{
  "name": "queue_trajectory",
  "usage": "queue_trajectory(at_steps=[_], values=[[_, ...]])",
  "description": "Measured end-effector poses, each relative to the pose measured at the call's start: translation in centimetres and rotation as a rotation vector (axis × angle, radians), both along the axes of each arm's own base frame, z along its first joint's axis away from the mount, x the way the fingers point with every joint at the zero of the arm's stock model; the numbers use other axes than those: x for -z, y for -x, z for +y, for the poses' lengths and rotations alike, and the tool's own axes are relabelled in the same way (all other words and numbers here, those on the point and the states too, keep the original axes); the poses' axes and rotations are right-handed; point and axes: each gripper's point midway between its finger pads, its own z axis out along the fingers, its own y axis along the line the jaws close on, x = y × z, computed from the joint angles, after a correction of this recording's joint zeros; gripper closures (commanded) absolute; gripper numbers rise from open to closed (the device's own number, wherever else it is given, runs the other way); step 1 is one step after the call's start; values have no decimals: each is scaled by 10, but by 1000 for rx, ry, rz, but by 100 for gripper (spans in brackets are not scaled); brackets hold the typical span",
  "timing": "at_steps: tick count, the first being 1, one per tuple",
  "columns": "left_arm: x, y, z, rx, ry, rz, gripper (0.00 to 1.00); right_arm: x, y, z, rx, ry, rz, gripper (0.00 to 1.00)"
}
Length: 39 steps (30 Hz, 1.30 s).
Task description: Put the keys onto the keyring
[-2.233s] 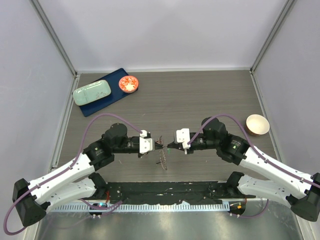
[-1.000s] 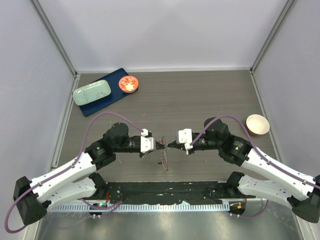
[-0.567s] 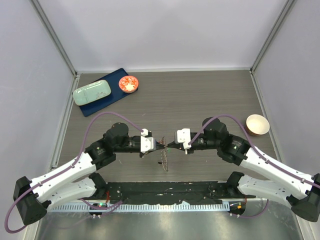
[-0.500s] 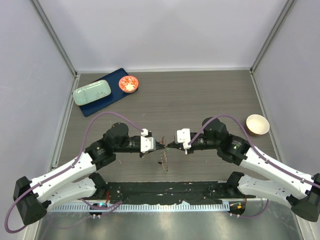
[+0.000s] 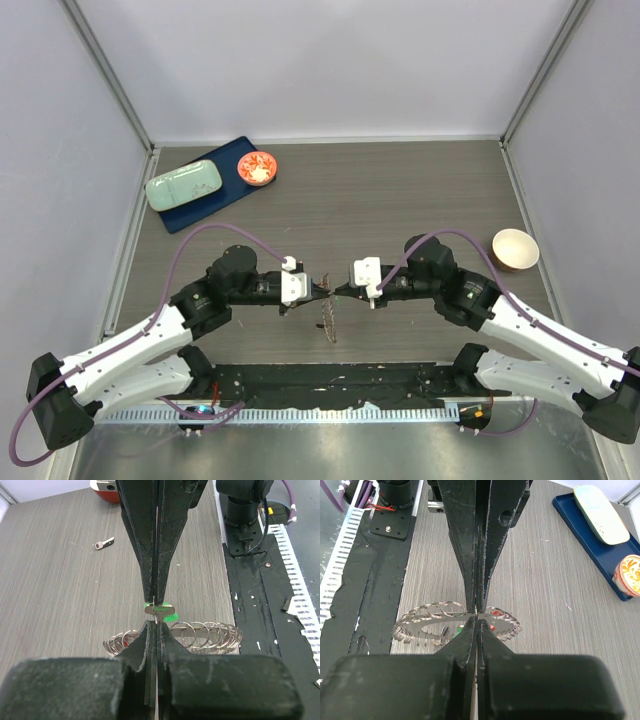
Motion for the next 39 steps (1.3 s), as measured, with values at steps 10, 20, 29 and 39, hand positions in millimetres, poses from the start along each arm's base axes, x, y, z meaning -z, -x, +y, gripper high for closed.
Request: queue_trajectory(at_steps=[10, 20, 29, 39], values=[[0, 0, 0, 0, 1, 0, 100, -2, 0, -1, 6, -5, -6, 99], [-1, 0, -1, 0, 4, -3, 100, -4, 0, -2, 8, -8, -10, 99], [-1, 0, -1, 0, 4, -3, 100, -3, 1, -2, 2, -7, -2, 99], [0, -1, -1, -5, 1, 2, 100, -1, 2, -1, -5, -3, 5, 99]])
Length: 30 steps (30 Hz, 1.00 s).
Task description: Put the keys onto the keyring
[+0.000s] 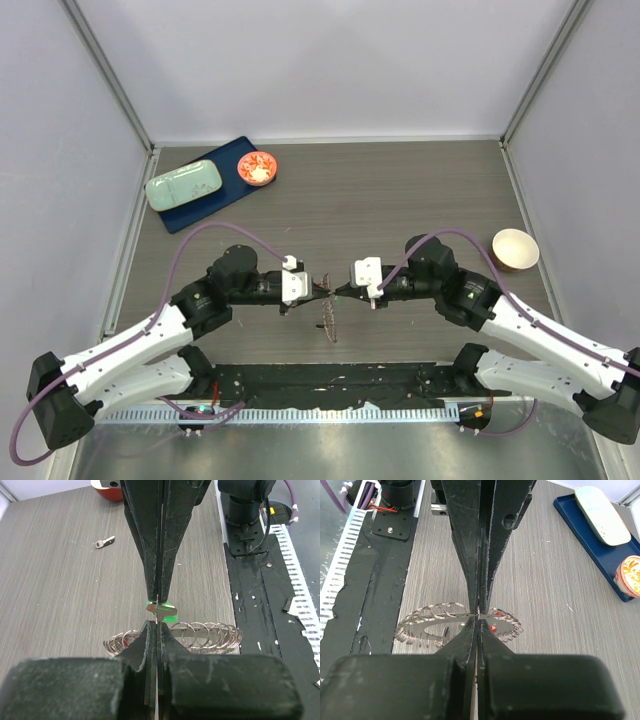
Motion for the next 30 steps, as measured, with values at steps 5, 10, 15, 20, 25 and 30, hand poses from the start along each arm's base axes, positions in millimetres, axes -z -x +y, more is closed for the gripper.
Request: queue_trajectory(at_steps=[5, 10, 15, 20, 25, 30], values=[[3, 0, -1, -2, -5, 18, 100, 2, 0, 1, -4, 4, 9, 99], [5, 1, -1, -6, -6, 38, 100, 3, 1, 2, -9, 5, 14, 99], [7, 1, -1, -11, 0, 57, 100, 5, 1, 3, -13, 9, 22, 99], [9, 1, -2, -16, 4, 71, 100, 6, 1, 4, -14, 13, 26, 99], [9, 2, -1, -20, 11, 76, 100, 7, 1, 4, -14, 14, 26, 99], [9, 2, -1, -28, 18, 86, 100, 9, 0, 4, -15, 20, 31, 99]])
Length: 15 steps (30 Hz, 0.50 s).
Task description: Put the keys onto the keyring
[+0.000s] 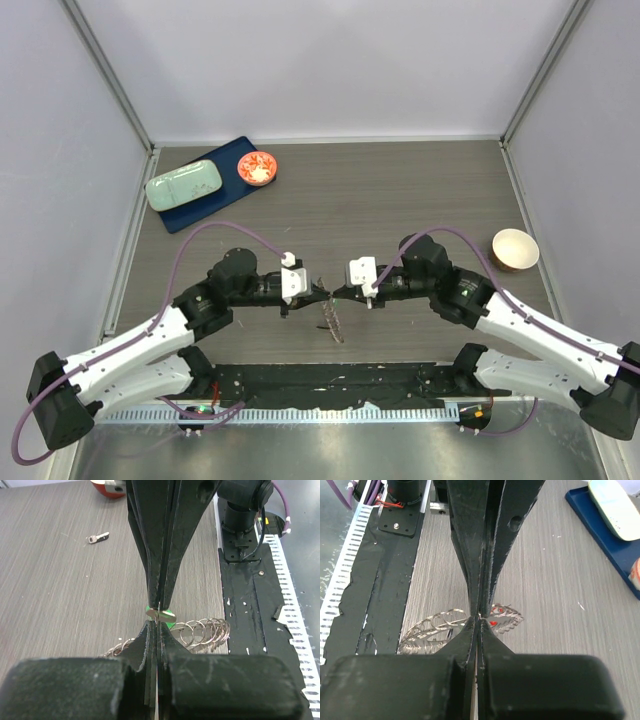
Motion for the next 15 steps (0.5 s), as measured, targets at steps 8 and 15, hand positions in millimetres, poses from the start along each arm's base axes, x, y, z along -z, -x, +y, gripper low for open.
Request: queue_trajectory(at_steps=[8, 15], values=[[-16, -3, 0, -13, 63, -18, 100, 11, 2, -1, -4, 37, 23, 99], [-25, -4, -2, -10, 97, -24, 100, 14, 2, -1, -1, 49, 30, 99]])
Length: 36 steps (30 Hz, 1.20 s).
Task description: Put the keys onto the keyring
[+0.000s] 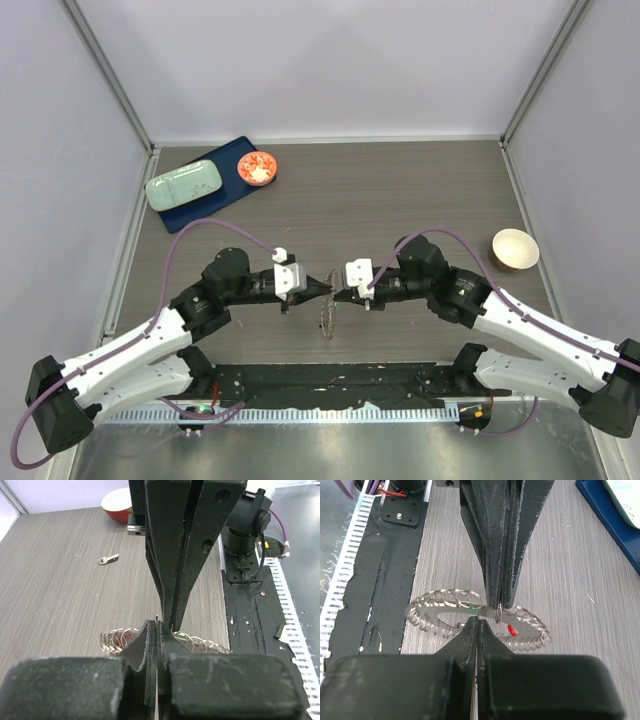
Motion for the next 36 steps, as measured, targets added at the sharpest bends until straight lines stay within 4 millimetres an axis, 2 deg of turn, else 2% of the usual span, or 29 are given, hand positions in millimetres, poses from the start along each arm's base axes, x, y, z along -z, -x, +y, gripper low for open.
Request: queue_trajectory(at_steps=[7, 18, 21, 27, 32, 36], values=[[-1, 0, 0, -4, 2, 1, 100, 0, -3, -2, 20, 3, -9, 99], [-2, -5, 1, -53, 37, 46, 100, -20, -4, -12, 87, -79, -43, 99], [4, -9, 3, -96, 80, 72, 100, -20, -6, -12, 113, -107, -30, 99], [43, -14, 10, -169, 120, 128, 100, -11, -7, -14, 158, -128, 10, 99], [42, -16, 13, -196, 206, 118, 100, -16, -12, -11, 179, -154, 15, 99], [47, -17, 17, -220, 248, 134, 100, -5, -18, -7, 209, -140, 52, 99]])
